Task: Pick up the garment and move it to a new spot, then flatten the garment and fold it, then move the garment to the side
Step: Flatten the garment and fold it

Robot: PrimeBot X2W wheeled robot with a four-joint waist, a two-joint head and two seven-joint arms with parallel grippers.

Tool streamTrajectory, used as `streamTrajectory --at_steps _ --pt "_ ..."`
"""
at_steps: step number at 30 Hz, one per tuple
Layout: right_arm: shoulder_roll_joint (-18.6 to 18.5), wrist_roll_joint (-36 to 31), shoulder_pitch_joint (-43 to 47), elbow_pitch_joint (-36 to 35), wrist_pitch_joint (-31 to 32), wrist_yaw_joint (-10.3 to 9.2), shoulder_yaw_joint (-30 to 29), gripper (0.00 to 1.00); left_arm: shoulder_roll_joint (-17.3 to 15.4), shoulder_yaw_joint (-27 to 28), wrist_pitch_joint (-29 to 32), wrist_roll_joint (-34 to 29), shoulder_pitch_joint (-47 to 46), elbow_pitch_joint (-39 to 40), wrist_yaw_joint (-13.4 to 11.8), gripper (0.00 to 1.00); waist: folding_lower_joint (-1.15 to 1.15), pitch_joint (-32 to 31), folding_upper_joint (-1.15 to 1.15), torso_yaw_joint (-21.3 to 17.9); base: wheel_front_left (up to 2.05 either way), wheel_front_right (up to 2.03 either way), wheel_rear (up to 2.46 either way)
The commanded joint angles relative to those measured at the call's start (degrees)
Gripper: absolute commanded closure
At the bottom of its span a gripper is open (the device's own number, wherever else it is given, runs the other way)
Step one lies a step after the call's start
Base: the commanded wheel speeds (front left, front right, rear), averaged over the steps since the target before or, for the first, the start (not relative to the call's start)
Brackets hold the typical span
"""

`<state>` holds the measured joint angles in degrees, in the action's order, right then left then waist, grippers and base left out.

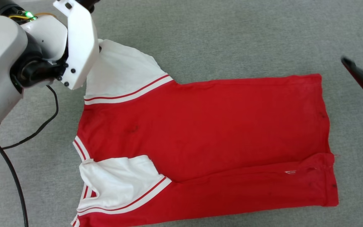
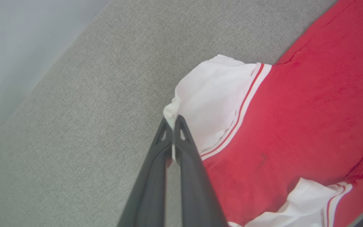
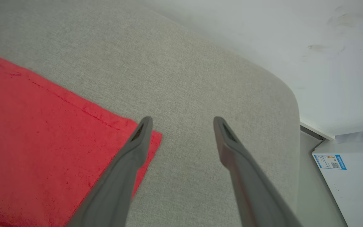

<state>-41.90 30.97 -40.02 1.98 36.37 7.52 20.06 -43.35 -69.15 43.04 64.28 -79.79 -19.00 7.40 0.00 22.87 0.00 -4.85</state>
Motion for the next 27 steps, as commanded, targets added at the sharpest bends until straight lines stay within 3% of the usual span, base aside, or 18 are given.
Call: streamTrajectory --at_steps 1,6,11,18,24,25,26,27 --pt "-2.8 2.9 -2.2 1.0 5.1 -0.05 2.9 0.0 -0.5 -0.7 -0.9 -0.8 0.7 1.1 0.0 1.0 0.0 0.2 0.0 0.8 0.0 0.0 0.0" --pt "-4.8 8.7 -5.1 3.6 13.1 -0.05 7.3 0.0 -0.8 -1.6 -2.1 -1.2 0.8 3.5 0.0 1.0 0.0 1.2 0.0 1.9 0.0 0.0 0.0" --pt "-2.6 12.5 -8.6 9.2 19.9 -0.04 9.2 0.0 -1.1 -2.1 -3.4 -1.6 -0.3 5.8 0.0 1.0 0.0 2.9 0.0 3.2 0.0 0.0 0.0" --pt "2.3 12.1 -10.6 17.4 21.4 -0.04 11.2 0.0 -0.9 -2.4 -5.0 -1.2 -2.0 7.2 0.0 1.0 0.0 5.3 0.0 4.7 0.0 0.0 0.0" --pt "5.3 13.3 -6.0 22.6 19.5 -0.04 16.0 0.0 -1.1 -2.6 -6.9 -0.8 -1.6 6.6 0.0 1.0 0.0 6.0 0.0 5.3 0.0 0.0 0.0" --pt "5.1 13.4 -5.8 23.0 19.3 -0.04 16.7 0.6 -1.2 -2.7 -7.0 -0.9 -1.3 6.5 0.0 1.0 0.0 5.9 0.0 5.3 0.0 0.0 0.0" --pt "4.7 13.5 -6.1 23.2 18.7 -0.04 17.1 1.0 -1.4 -2.8 -7.2 -0.8 -1.0 6.3 0.0 1.0 0.0 5.6 0.0 5.1 0.0 0.0 0.0" --pt "4.5 13.8 -6.7 23.4 17.9 -0.04 16.9 1.0 -1.5 -2.9 -7.6 -0.7 -0.6 6.1 0.0 1.0 0.0 5.2 0.0 5.0 0.0 0.0 0.0"
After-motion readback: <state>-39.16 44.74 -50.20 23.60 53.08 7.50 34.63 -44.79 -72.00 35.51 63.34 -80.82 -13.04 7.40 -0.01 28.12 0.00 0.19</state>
